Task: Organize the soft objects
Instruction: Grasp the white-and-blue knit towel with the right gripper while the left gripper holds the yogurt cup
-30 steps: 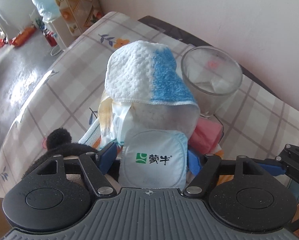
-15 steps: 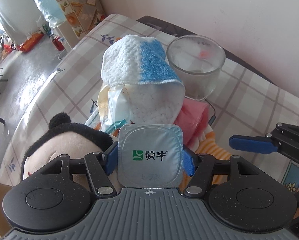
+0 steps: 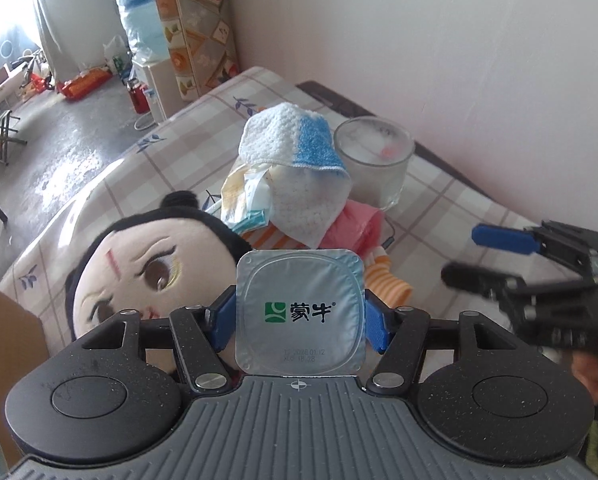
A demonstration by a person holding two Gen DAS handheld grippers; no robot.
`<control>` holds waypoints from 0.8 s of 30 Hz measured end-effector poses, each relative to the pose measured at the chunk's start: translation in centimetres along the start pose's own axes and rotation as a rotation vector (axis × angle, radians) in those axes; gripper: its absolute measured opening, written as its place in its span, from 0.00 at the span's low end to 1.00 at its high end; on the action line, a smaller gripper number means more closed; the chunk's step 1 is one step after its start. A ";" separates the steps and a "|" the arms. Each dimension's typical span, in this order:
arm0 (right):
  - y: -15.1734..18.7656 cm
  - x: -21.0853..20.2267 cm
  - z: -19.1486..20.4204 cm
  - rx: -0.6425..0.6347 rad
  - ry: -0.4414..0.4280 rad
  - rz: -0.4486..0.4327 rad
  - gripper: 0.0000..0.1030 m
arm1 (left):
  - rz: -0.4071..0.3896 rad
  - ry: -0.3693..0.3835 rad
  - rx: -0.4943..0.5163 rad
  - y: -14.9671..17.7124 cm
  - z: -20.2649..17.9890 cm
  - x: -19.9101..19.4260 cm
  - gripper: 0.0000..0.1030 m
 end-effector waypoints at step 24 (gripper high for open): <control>-10.5 13.1 5.5 -0.385 -0.007 0.147 0.74 | -0.240 0.079 -0.325 4.6 4.1 -4.6 0.60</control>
Point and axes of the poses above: each gripper's, at about its wrist camera, not at the fingertips, and x roughly the way its jaws point, z to its left, y to its underside, the point moved 4 cm from there along x, roughly the way its jaws point, and after that the axes turned 5 degrees about -y, right-handed, at the moved point
